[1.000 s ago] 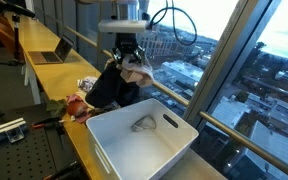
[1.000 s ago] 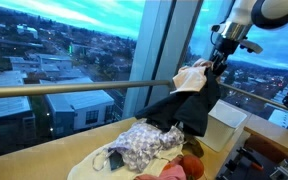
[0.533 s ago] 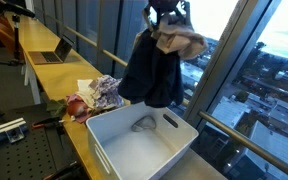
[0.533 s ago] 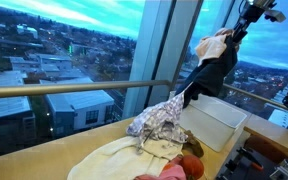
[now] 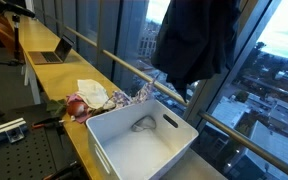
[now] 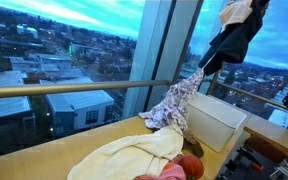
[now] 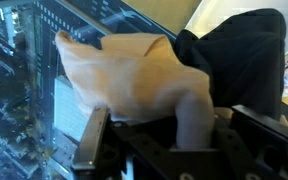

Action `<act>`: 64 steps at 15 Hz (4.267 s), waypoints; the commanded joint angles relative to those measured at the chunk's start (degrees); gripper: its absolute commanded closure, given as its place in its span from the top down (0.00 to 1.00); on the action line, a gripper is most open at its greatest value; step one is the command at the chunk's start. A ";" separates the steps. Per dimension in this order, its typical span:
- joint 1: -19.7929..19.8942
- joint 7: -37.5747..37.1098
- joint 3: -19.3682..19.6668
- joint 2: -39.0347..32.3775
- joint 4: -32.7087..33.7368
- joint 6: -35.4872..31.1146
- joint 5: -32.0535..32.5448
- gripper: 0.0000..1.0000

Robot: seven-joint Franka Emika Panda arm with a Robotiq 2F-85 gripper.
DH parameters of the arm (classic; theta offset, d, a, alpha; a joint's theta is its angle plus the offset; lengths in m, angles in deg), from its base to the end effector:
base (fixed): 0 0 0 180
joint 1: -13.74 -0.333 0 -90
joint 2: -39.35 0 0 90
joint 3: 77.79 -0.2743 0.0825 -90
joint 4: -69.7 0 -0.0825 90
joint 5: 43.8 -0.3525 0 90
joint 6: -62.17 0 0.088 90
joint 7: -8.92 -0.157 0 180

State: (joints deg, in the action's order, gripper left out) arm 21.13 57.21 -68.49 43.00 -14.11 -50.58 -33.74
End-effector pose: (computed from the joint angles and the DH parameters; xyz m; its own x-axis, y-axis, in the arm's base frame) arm 0.5268 -0.1816 0.6696 0.7823 0.5775 0.2335 0.4097 -0.7594 0.5055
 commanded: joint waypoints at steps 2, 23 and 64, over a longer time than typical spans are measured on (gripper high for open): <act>2.04 6.22 2.40 -6.37 16.28 8.59 -3.52 0.00; 3.39 6.71 -0.15 -8.53 -20.07 0.96 -3.94 0.00; -15.58 -3.07 -14.92 -34.77 -23.18 -15.29 42.04 1.00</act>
State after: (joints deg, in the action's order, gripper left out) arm 5.99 53.56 -83.76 11.08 -39.87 -65.14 4.78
